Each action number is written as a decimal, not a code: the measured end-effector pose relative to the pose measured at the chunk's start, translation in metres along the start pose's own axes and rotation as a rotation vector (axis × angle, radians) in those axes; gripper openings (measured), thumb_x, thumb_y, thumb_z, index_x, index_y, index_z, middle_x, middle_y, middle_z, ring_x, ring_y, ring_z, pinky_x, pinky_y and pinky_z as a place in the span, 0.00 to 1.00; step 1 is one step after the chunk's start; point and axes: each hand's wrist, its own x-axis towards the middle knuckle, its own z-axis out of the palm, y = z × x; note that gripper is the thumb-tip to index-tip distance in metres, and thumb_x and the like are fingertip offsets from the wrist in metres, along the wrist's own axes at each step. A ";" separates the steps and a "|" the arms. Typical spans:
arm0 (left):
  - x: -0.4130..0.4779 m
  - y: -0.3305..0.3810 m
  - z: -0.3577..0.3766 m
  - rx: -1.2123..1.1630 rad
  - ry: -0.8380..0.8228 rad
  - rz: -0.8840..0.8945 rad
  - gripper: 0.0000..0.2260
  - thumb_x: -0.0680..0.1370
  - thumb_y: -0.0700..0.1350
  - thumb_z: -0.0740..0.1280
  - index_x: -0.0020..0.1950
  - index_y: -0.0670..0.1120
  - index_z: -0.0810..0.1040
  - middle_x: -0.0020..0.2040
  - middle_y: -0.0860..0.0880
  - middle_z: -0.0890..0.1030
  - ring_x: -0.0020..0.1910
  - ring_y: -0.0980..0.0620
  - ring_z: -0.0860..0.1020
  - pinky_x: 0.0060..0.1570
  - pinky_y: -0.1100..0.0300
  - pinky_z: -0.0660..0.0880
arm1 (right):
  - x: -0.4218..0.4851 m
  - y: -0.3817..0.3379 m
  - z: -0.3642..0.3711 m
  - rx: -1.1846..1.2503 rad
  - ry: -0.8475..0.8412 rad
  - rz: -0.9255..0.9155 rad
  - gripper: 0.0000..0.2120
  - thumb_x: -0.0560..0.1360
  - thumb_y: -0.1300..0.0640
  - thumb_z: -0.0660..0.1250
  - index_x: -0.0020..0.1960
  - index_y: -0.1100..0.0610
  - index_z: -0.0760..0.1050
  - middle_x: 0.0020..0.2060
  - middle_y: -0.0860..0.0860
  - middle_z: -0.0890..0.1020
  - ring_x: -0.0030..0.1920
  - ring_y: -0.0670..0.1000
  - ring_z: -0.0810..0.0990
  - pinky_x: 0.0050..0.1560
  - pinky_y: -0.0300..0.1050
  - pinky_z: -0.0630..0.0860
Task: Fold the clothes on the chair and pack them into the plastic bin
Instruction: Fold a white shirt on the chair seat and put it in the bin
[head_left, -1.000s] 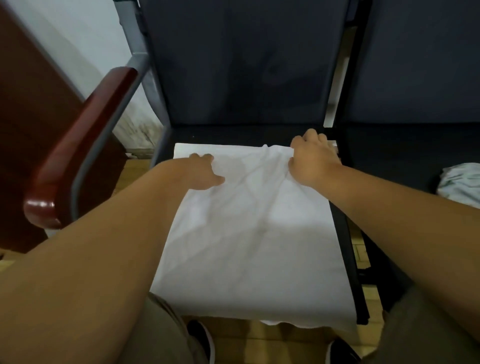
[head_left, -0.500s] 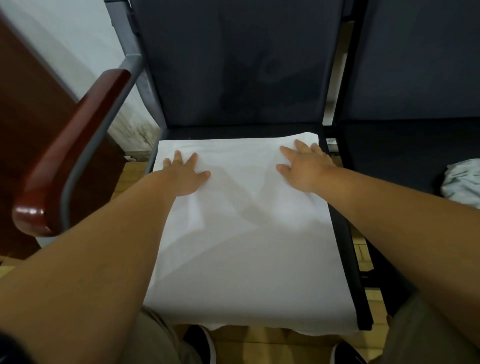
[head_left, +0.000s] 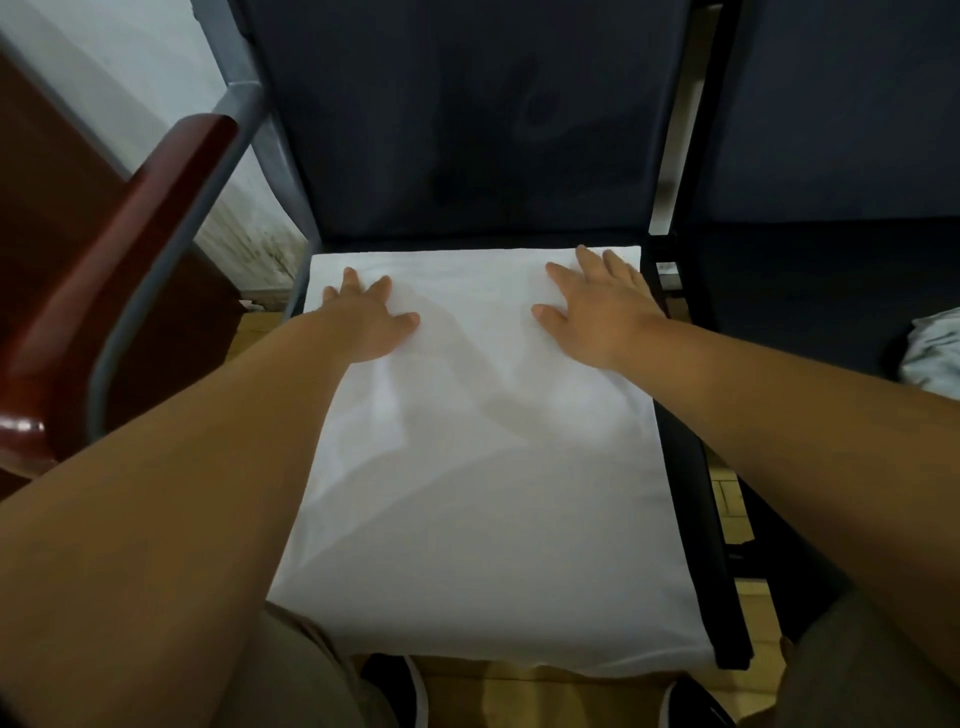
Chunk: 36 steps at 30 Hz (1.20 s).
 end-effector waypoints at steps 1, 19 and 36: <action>-0.003 0.001 -0.001 0.005 0.000 -0.002 0.37 0.85 0.67 0.56 0.87 0.54 0.45 0.87 0.46 0.39 0.85 0.36 0.44 0.80 0.35 0.53 | -0.002 -0.006 0.001 0.021 -0.008 0.004 0.36 0.85 0.32 0.47 0.87 0.47 0.48 0.86 0.55 0.46 0.85 0.62 0.43 0.84 0.60 0.45; -0.001 -0.019 0.007 0.057 -0.014 0.037 0.37 0.80 0.75 0.50 0.85 0.65 0.40 0.86 0.50 0.37 0.85 0.36 0.41 0.78 0.31 0.53 | 0.011 -0.018 0.008 -0.001 -0.073 0.075 0.39 0.81 0.26 0.45 0.86 0.43 0.43 0.86 0.54 0.41 0.84 0.65 0.39 0.83 0.64 0.42; -0.109 -0.046 -0.044 0.022 -0.051 0.001 0.37 0.84 0.64 0.63 0.86 0.45 0.57 0.85 0.45 0.59 0.83 0.41 0.60 0.80 0.44 0.59 | -0.067 -0.021 -0.043 0.100 -0.166 0.147 0.34 0.84 0.37 0.59 0.82 0.57 0.62 0.78 0.59 0.63 0.73 0.63 0.68 0.62 0.54 0.71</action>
